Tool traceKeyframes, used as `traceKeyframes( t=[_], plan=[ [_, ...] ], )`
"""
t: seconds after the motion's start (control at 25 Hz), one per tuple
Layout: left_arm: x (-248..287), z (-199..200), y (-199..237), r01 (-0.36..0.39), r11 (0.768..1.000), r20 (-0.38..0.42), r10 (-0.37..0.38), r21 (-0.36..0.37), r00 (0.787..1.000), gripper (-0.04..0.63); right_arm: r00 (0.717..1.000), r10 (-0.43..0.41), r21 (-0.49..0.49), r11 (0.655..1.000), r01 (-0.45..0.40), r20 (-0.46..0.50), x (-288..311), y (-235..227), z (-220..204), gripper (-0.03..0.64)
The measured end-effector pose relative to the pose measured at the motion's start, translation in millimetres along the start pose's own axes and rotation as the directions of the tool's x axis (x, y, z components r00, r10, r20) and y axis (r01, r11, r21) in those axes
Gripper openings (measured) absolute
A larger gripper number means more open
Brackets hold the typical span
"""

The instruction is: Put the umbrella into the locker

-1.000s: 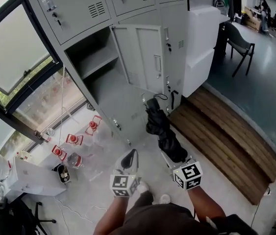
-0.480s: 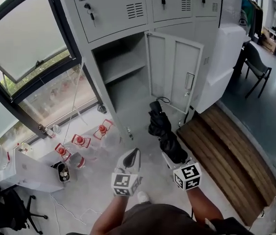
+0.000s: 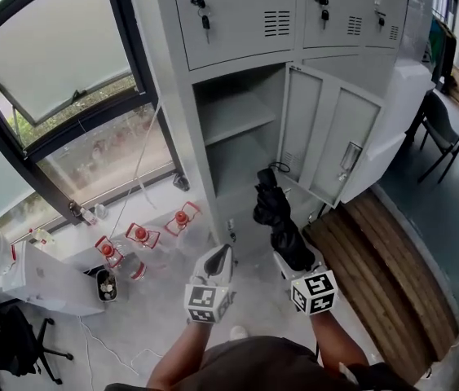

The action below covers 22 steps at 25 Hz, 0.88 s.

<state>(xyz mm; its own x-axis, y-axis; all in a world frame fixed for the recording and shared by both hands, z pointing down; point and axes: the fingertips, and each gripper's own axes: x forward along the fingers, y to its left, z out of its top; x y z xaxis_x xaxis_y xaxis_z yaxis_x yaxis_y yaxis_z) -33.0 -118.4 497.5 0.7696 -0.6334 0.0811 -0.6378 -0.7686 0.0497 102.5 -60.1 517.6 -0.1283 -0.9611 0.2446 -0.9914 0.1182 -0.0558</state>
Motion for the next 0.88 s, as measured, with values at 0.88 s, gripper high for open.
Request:
traceKeyframes(
  t=[0.88],
  plan=[
    [41.7,-3.3,56.3,-0.105,0.994,-0.011,0.105,-0.002,0.994,0.003,0.995,0.068,-0.049,0.996,-0.072,-0.072,84.4,-25.5,7.4,0.232]
  ],
)
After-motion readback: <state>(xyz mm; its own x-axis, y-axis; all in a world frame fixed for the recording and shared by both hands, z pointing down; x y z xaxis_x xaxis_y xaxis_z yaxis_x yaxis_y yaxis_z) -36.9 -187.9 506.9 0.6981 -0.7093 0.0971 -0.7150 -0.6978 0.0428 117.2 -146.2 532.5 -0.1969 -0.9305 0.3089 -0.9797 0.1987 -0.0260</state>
